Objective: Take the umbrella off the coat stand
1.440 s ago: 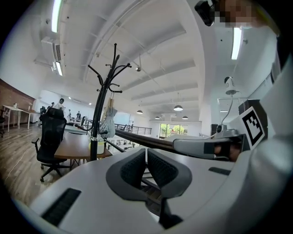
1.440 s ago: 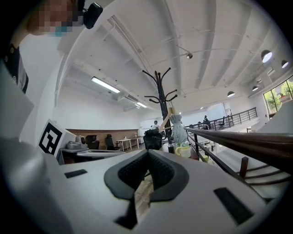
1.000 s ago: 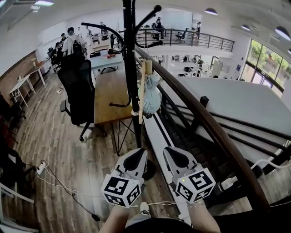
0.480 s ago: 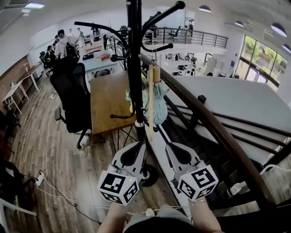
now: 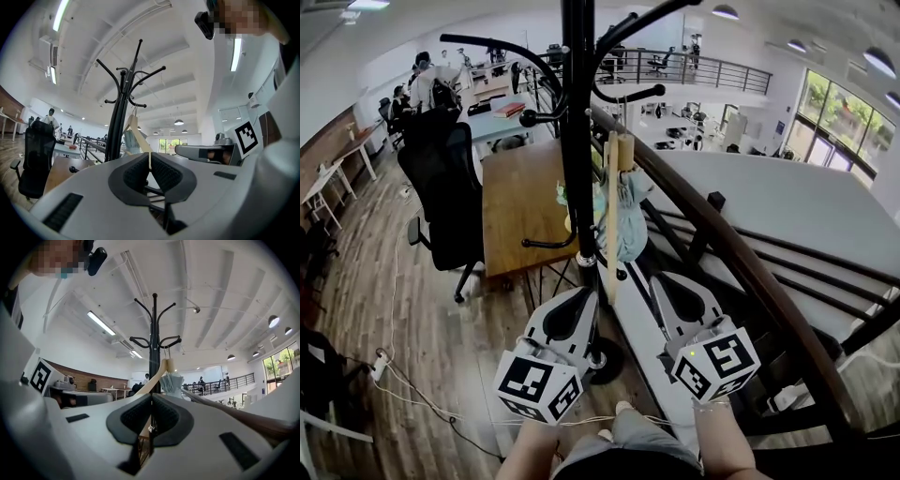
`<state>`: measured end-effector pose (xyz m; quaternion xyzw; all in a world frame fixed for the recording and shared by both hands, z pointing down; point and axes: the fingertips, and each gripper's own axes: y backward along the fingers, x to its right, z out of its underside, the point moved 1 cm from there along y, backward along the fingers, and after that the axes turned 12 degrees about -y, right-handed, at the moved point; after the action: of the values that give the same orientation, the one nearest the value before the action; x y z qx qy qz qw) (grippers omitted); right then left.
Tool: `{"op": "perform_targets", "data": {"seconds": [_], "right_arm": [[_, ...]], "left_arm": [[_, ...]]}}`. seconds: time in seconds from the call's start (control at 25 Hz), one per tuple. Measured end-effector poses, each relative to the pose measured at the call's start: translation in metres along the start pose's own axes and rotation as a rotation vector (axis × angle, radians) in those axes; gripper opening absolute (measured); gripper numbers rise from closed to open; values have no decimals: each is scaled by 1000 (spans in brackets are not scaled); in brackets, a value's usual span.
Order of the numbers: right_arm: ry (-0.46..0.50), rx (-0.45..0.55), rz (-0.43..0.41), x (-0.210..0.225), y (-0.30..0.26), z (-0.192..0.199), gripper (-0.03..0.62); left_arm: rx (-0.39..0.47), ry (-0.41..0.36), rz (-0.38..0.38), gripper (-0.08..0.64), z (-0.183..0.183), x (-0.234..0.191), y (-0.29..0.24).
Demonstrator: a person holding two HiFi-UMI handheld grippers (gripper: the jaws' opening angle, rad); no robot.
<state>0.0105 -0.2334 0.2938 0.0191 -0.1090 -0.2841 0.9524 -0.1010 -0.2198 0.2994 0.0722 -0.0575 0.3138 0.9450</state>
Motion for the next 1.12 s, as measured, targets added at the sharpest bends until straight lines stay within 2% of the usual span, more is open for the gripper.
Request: {"op": "perform_targets", "data": {"seconds": [0.32, 0.4, 0.6, 0.84, 1.12], "right_arm": [[22, -11, -20, 45, -27, -20, 39], [25, -31, -50, 46, -40, -16, 139], [42, -68, -78, 55, -73, -14, 233], [20, -107, -107, 70, -112, -7, 247], [-19, -110, -107, 86, -131, -4, 261]], "left_arm": [[14, -38, -17, 23, -15, -5, -45], [19, -44, -33, 23, -16, -14, -50], [21, -57, -66, 23, -18, -33, -65], [14, -62, -94, 23, -14, -56, -86], [9, -65, -119, 23, -12, -65, -98]]}}
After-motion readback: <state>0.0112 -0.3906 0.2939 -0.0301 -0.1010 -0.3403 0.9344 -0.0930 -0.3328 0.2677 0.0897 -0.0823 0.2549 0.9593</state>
